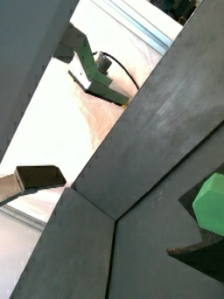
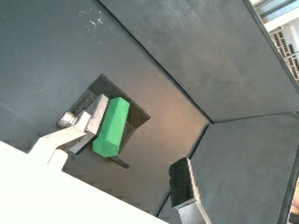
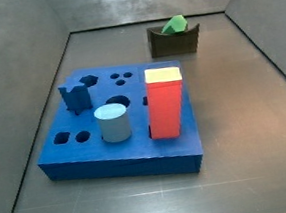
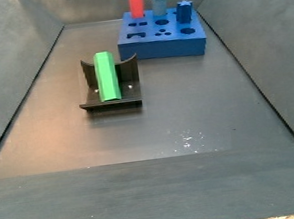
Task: Pick up the hexagon object. Move up. Place the hexagon object on the fixture. Regrasp the hexagon object. Move to above the board. Insert the hexagon object.
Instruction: Regrasp the hexagon object.
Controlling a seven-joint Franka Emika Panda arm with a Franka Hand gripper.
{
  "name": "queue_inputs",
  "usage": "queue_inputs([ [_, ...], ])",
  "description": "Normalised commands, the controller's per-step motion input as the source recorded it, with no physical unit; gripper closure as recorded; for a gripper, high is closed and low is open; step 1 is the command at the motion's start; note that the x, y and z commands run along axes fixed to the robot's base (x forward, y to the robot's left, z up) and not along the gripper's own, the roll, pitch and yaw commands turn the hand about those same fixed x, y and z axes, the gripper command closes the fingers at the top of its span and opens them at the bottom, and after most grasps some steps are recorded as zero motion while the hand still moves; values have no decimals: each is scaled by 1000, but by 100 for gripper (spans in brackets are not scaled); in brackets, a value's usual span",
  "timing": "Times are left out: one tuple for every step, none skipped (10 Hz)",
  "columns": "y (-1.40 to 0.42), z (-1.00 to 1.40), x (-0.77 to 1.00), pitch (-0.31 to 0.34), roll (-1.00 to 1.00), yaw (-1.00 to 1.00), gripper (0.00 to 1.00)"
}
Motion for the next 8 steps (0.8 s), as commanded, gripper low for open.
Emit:
queue_inputs([
  [74, -1000, 30, 46, 261, 110, 0],
  [73, -1000, 34, 26, 250, 110, 0],
  [65, -1000, 42, 1, 213, 108, 0],
  [59, -1000, 51, -18, 162, 101, 0],
  [56, -1000, 64, -41, 112, 88, 0],
  [53, -1000, 72, -60, 91, 77, 0],
  [49, -1000, 78, -72, 81, 62, 0],
  [45, -1000, 86, -78, 81, 46, 0],
])
